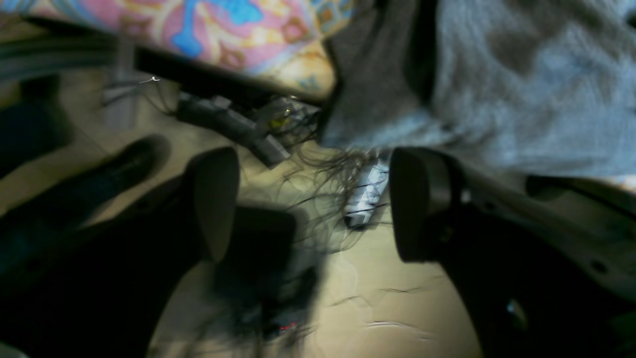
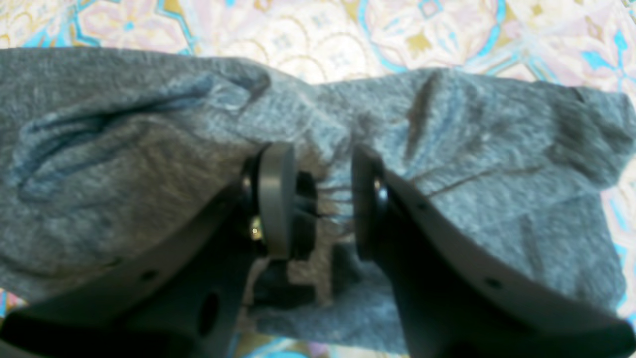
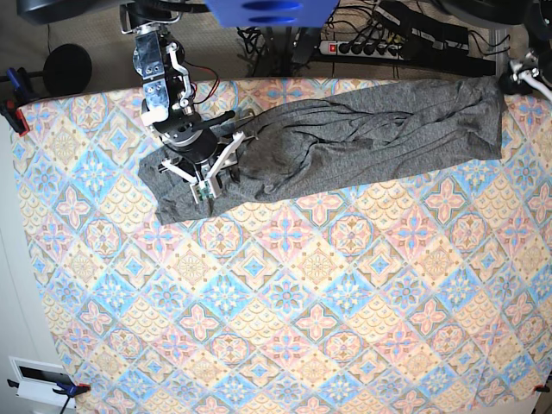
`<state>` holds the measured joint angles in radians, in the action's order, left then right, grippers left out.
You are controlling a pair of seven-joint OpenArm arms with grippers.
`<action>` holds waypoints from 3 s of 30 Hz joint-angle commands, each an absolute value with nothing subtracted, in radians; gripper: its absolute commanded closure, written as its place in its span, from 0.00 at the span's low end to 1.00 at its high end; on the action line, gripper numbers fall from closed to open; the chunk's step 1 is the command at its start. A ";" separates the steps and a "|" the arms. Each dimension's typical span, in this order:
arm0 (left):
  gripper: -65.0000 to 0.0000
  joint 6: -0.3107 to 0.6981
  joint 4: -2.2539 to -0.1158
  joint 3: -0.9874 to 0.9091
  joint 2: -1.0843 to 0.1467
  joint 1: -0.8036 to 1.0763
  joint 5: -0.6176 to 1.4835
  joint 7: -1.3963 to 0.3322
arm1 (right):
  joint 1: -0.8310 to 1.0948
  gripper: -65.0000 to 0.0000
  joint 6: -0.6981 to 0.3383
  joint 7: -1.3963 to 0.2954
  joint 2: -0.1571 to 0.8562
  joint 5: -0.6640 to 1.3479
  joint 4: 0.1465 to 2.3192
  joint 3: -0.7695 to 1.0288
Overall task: Layout the t-shirt on the table in an organized manner, then fold the t-shirt properly
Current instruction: 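Pull the strip end outward with the left gripper to straighten it, then hold the strip end with the left gripper while the right gripper holds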
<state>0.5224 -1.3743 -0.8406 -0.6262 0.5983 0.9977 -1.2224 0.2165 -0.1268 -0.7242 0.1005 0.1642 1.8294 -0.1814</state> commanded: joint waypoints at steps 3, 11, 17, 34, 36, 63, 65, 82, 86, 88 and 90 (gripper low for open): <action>0.30 0.581 -1.342 -0.849 -0.650 0.581 1.009 -1.225 | 0.206 0.71 -0.128 -0.700 0.101 0.173 1.845 -0.182; 0.30 0.584 -1.342 -0.828 -0.650 0.576 1.017 -1.227 | 0.209 0.71 -0.128 -0.639 0.101 0.173 1.845 -0.179; 0.30 0.599 -1.343 -0.868 -0.650 0.573 1.026 -1.227 | 0.209 0.71 -0.128 -0.633 0.102 0.173 1.845 -0.179; 0.30 0.624 -1.336 -0.719 -0.644 0.374 1.070 -1.224 | 0.206 0.71 -0.128 -0.633 0.102 0.173 1.845 -0.180; 0.30 0.624 -1.334 -0.676 -0.644 0.371 1.030 -1.218 | 0.206 0.71 -0.128 -0.633 0.102 0.173 1.845 -0.179; 0.30 0.622 -1.311 -0.829 -0.575 0.398 0.771 -1.171 | 0.205 0.71 -0.128 -0.631 0.102 0.173 1.845 -0.179; 0.30 0.622 -1.256 -0.826 -0.559 0.398 0.742 -1.106 | 0.205 0.71 -0.128 -0.631 0.102 0.173 1.845 -0.179; 0.30 0.624 -1.138 -0.611 -0.487 0.397 0.728 -1.049 | 0.205 0.71 -0.128 -0.630 0.102 0.173 1.845 -0.179; 0.30 0.624 -1.139 -0.584 -0.456 0.397 0.728 -1.056 | 0.205 0.71 -0.128 -0.630 0.102 0.173 1.844 -0.179; 0.30 0.624 -1.139 -0.576 -0.453 0.398 0.728 -1.056 | 0.205 0.71 -0.128 -0.630 0.102 0.173 1.844 -0.179; 0.30 0.624 -1.139 -0.532 -0.453 0.398 0.730 -1.056 | 0.205 0.71 -0.128 -0.630 0.102 0.173 1.840 -0.179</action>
<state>0.6205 -1.1625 -0.5934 -0.5076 0.3740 0.8089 -0.8455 0.2157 -0.1268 -0.6544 0.1005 0.1642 1.8267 -0.1814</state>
